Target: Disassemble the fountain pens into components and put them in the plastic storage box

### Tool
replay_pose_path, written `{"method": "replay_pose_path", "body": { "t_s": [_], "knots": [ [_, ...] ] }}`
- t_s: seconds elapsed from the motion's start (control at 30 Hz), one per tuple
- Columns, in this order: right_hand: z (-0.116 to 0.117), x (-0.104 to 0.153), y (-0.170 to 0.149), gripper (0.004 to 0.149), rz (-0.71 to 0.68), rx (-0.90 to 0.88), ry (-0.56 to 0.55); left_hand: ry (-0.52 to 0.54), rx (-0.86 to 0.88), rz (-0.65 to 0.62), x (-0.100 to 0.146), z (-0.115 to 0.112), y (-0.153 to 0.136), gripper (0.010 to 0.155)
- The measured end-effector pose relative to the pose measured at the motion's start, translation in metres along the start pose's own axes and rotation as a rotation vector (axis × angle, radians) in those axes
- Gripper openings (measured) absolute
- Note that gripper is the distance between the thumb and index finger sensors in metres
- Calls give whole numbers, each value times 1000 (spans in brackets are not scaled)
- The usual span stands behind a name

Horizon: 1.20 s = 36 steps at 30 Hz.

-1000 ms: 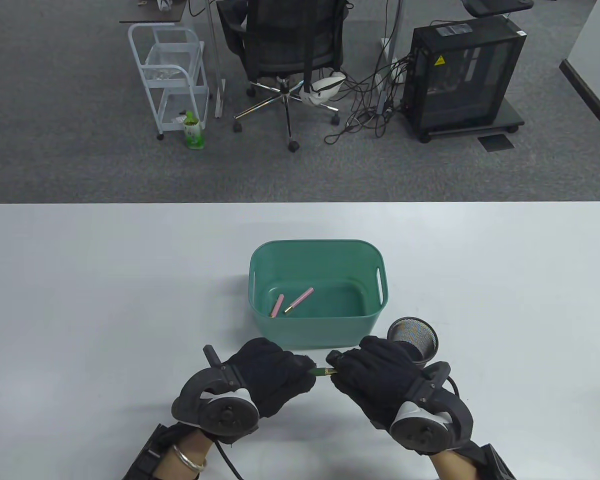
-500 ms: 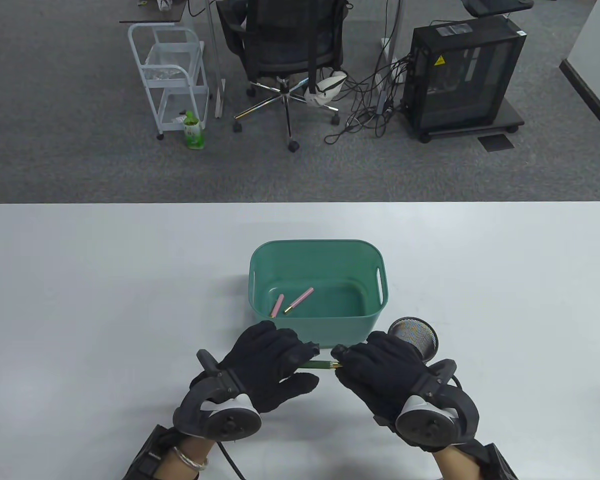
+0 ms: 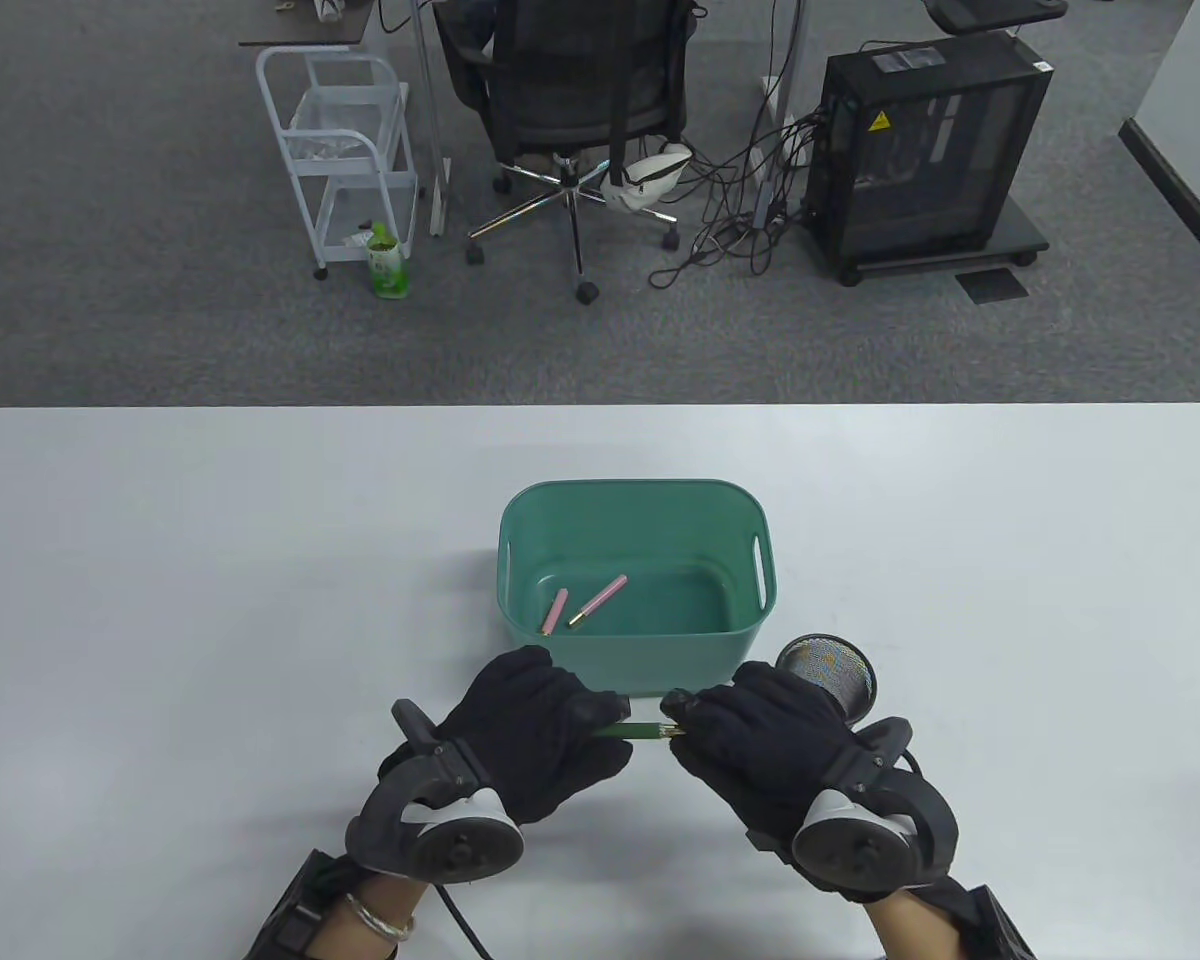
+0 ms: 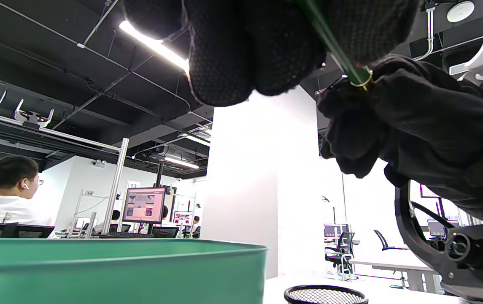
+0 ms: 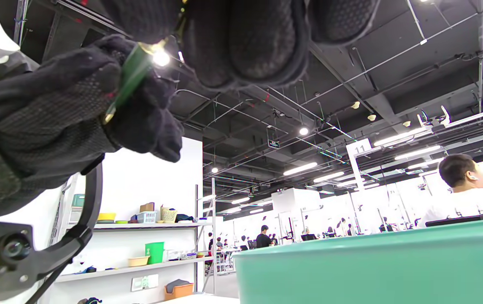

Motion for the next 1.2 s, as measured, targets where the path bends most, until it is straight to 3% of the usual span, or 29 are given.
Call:
{"method": "replay_pose_path", "body": {
  "t_s": [0.57,0.77,1.2],
  "knots": [
    [0,1,0,41,-7,1,-5,11,12,4,-1,-1,-2,52],
    [-2,1,-1,41,0,-2,-13,5,10,9,0,-1,-3,65],
    [-3,2,-3,41,6,-5,-17,-5,-12,4,-1,-1,-1,48]
  ]
}}
Point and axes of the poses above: the tracker on the back of each hand, its own y axis roughly to the thumb side, its own x axis roughly from the fingertips to the wrist, z = x × y, the point moved 1 cm from there along -x, roughly from the wrist to the fingertips, and after that the axes turned 3 degrees about -z, right-handed, at the moved point
